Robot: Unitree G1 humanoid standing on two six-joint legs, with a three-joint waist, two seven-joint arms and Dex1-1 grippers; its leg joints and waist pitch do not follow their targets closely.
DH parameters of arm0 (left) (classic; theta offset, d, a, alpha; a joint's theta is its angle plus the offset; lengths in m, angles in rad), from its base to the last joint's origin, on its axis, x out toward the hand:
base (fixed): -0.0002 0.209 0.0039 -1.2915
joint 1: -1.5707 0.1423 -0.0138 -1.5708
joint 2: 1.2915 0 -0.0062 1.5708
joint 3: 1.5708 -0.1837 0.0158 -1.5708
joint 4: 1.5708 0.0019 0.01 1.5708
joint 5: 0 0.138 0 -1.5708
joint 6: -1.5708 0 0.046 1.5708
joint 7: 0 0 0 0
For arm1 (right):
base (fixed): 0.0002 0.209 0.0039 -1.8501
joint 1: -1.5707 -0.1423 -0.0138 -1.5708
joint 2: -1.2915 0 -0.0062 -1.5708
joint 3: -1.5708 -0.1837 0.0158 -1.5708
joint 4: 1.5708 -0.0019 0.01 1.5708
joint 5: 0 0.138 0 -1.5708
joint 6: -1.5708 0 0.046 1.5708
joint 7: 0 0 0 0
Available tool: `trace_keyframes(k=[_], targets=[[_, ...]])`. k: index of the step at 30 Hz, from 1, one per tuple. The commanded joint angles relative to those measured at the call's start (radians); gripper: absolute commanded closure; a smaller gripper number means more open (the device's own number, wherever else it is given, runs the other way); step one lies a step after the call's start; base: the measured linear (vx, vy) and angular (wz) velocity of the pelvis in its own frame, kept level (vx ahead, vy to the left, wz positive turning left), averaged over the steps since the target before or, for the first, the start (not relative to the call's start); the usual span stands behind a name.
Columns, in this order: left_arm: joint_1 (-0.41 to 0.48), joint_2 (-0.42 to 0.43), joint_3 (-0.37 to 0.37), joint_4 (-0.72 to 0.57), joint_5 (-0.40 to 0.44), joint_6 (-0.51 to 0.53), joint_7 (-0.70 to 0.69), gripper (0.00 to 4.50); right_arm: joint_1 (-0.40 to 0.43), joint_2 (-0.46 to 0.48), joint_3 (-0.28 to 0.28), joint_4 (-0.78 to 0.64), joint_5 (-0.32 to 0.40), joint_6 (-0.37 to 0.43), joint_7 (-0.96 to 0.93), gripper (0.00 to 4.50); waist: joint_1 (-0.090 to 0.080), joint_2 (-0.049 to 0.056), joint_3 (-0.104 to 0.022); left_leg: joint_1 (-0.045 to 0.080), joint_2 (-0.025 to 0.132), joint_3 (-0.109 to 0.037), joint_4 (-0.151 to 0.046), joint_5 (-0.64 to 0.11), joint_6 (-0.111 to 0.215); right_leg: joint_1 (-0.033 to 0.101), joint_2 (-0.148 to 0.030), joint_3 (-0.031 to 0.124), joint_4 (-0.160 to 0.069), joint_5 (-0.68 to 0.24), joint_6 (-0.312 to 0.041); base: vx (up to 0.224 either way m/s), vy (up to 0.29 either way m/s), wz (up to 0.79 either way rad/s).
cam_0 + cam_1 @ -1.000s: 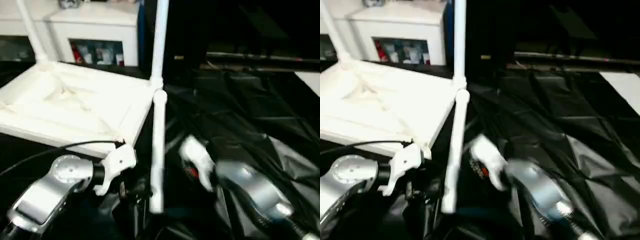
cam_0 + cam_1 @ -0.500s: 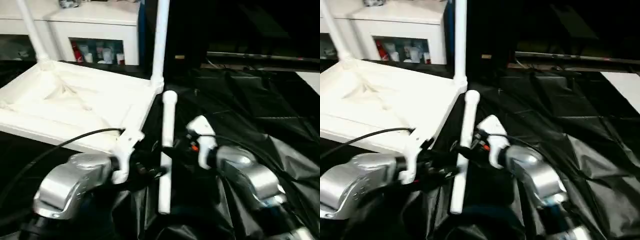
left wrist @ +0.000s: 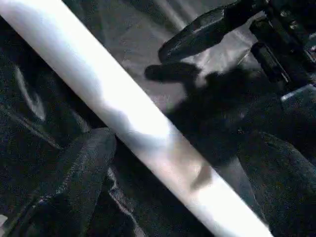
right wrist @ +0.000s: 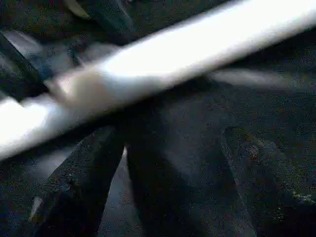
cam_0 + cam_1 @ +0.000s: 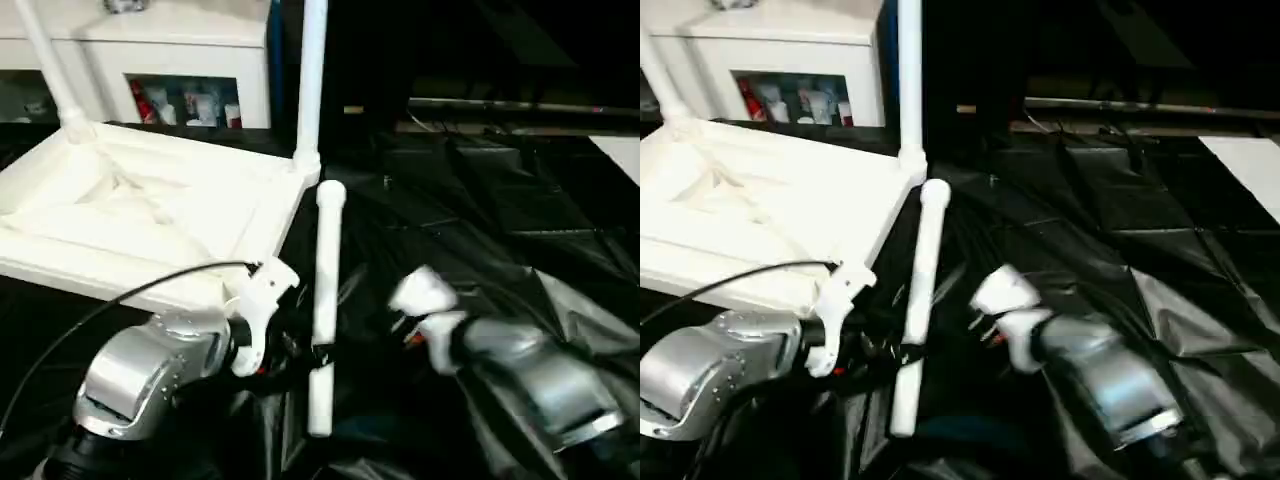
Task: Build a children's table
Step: Pick table leg
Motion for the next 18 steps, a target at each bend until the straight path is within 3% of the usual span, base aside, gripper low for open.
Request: trace_keyframes(k=[1,6,9,12,18], targets=[[-0.007,0.012,-0.019,0.0,0.02,0.004,0.01,0.06,-0.017,0.006,0.011,0.005,0.01,0.009,-0.002,0.88,0.0,0.008,-0.049,0.024,0.069,-0.041,-0.081,-0.399,-0.04,0.016,-0.087,0.054,-0.102,-0.351,-0.146,0.0,0.0,0.0],[0.007,0.069,-0.073,-0.001,0.058,-0.006,0.015,0.06,-0.047,0.059,0.054,0.047,-0.005,0.0,0.01,0.88,-0.002,0.011,-0.046,0.026,0.07,-0.04,-0.085,-0.404,-0.051,0.015,-0.085,0.053,-0.099,-0.325,-0.153,0.0,0.0,0.0],[0.02,0.078,-0.089,-0.001,0.059,-0.002,0.023,0.06,-0.06,0.078,0.064,0.067,-0.005,-0.005,0.013,0.88,-0.004,0.007,-0.042,0.024,0.068,-0.041,-0.087,-0.422,-0.056,0.015,-0.09,0.055,-0.104,-0.383,-0.138,0.0,0.0,0.0],[0.025,0.083,-0.093,-0.003,0.055,-0.002,0.026,0.06,-0.067,0.087,0.049,0.072,-0.006,-0.006,0.006,0.88,-0.004,0.006,-0.041,0.026,0.068,-0.042,-0.086,-0.425,-0.058,0.012,-0.094,0.056,-0.111,-0.447,-0.121,0.0,0.0,0.0],[0.027,0.11,-0.114,0.0,0.067,-0.026,0.02,0.06,-0.07,0.059,-0.036,0.055,0.011,-0.003,-0.019,0.88,-0.003,0.011,-0.041,0.03,0.071,-0.044,-0.09,-0.454,-0.07,0.007,-0.09,0.055,-0.113,-0.452,-0.111,0.0,0.0,0.0]])
